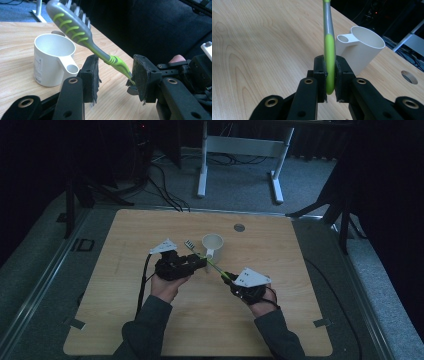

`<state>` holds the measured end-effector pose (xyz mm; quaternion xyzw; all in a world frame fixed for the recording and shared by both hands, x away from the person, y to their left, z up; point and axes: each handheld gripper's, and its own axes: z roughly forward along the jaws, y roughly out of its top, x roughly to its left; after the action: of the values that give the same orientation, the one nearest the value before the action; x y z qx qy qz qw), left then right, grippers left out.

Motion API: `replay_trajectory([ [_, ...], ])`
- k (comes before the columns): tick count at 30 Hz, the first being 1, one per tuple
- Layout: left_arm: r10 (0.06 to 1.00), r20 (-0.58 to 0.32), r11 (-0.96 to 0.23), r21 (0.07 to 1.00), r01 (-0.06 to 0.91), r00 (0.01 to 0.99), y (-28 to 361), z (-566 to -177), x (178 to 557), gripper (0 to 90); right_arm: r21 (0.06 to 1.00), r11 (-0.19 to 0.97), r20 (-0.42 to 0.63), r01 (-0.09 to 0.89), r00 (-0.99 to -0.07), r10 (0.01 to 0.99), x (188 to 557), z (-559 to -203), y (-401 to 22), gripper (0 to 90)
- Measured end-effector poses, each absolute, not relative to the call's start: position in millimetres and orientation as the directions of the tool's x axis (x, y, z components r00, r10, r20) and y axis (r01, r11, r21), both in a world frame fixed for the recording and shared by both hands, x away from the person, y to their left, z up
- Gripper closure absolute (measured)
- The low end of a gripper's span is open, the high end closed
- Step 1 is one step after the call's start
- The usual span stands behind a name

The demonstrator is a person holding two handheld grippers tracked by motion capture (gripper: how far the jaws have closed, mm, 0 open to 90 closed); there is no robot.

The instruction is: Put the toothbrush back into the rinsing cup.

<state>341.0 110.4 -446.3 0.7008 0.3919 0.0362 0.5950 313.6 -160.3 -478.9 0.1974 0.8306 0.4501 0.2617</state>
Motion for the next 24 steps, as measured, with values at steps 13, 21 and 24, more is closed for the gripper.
replay_trajectory([
  [13,0.581,-0.430,0.031,0.860,0.509,0.691,107.6,-446.7,342.8,58.0,0.860,0.504,-0.257,0.083,-0.782,0.567,313.4,-476.6,-158.7,81.5],
  [21,0.571,-0.452,0.060,0.856,0.514,0.686,108.9,-445.6,344.6,59.9,0.859,0.506,-0.259,0.078,-0.786,0.561,312.4,-476.8,-158.2,81.5],
  [24,0.566,-0.454,0.065,0.857,0.512,0.688,109.2,-445.1,345.2,59.9,0.860,0.505,-0.259,0.077,-0.786,0.561,312.3,-476.7,-158.4,81.5],
])
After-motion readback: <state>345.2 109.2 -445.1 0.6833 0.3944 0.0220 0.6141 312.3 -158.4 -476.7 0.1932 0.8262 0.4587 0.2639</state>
